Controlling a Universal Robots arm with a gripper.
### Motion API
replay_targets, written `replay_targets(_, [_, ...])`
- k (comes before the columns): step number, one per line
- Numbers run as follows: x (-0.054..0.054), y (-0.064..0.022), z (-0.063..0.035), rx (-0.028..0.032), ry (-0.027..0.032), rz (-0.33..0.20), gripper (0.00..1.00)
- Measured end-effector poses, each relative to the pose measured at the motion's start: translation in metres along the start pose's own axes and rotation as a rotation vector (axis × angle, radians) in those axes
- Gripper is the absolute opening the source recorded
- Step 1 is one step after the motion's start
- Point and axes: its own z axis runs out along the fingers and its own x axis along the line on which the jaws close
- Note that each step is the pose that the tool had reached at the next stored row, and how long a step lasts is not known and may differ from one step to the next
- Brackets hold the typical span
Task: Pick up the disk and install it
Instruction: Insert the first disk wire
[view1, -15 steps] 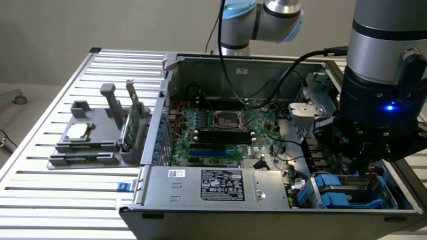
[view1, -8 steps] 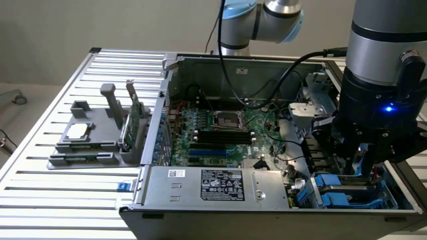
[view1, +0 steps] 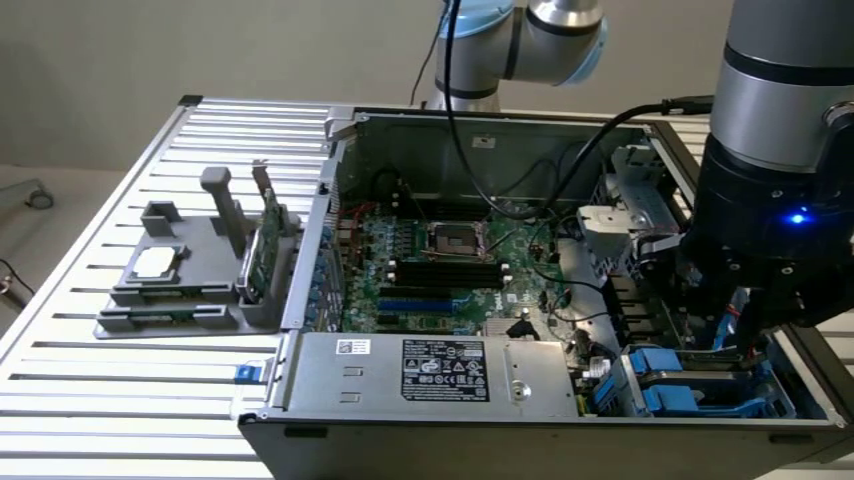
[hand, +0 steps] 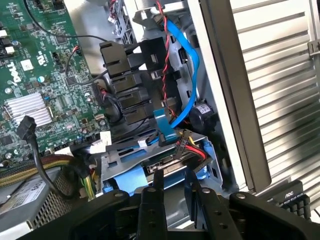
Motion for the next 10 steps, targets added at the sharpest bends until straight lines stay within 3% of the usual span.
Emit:
replay_targets(4, [-0.0087, 0.0026, 0.0028, 0.0005, 0.0013, 0.0, 0.31])
replay_targets(10, [-0.0124, 0.0008, 0.004, 0.0048, 0.0013, 0.013, 0.31])
